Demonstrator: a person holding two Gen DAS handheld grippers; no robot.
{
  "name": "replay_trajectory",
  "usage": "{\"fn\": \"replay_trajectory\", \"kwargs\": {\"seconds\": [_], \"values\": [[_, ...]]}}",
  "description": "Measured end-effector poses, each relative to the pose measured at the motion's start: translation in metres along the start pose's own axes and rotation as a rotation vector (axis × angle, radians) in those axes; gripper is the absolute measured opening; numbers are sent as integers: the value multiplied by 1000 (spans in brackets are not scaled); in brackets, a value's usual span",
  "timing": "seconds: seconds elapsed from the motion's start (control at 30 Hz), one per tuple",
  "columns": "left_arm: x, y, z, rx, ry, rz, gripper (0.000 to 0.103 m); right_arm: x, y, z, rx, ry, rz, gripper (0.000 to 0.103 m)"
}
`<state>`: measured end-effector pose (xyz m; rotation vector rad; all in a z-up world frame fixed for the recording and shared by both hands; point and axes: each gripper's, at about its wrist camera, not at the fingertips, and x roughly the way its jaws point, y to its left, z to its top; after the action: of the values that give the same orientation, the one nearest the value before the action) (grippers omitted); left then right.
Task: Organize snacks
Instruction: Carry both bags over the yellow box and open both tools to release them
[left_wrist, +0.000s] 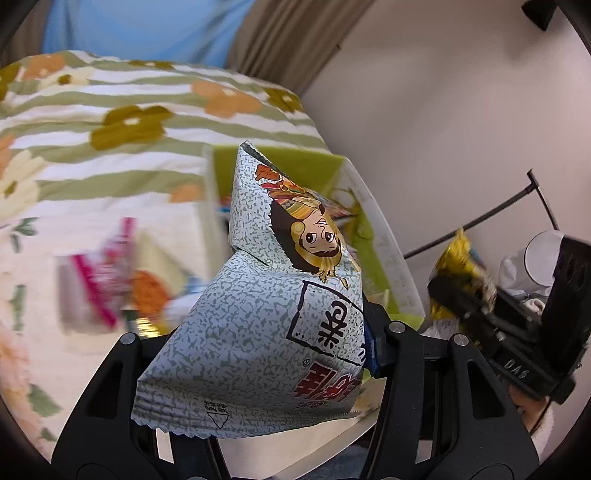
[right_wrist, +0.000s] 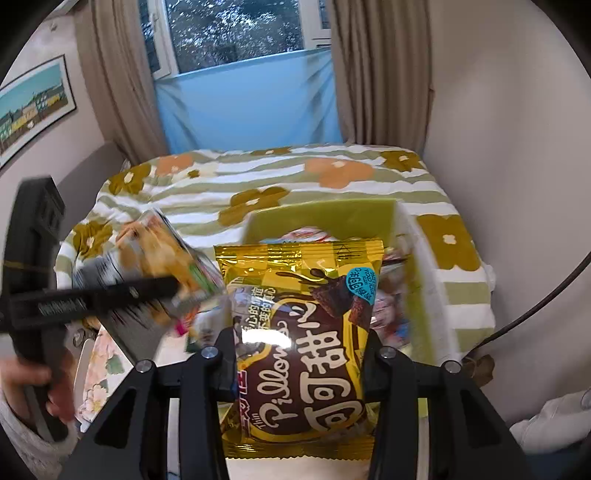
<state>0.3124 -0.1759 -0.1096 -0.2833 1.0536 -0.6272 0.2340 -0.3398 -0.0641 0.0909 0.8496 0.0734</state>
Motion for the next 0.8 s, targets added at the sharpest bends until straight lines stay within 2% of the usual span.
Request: {"fn": "replay_trajectory", "kwargs": {"seconds": [0.1, 0.23, 0.27, 0.3, 0.37, 0.5, 0.8], "values": [[35, -26, -2, -8, 24, -8, 50, 0, -29, 4, -1, -1, 8, 40], [62, -44, -7, -37, 46, -12, 52, 8, -55, 7, -4, 16, 37, 40], [67, -48, -8, -43, 49, 1, 59, 10, -60, 7, -8, 20, 50, 40], [72, -51, -10, -50, 49, 30, 76, 12, -63, 9, -13, 23, 55, 40], [73, -49, -12, -59, 33, 80, 103, 17, -70, 12, -30, 26, 68, 40], [60, -40, -21, -88, -1, 169, 102, 24, -79, 18, -51, 31, 107, 40], [32, -19, -28, -115, -59, 281, 102, 61, -74, 25, -85, 108, 187, 40]]}}
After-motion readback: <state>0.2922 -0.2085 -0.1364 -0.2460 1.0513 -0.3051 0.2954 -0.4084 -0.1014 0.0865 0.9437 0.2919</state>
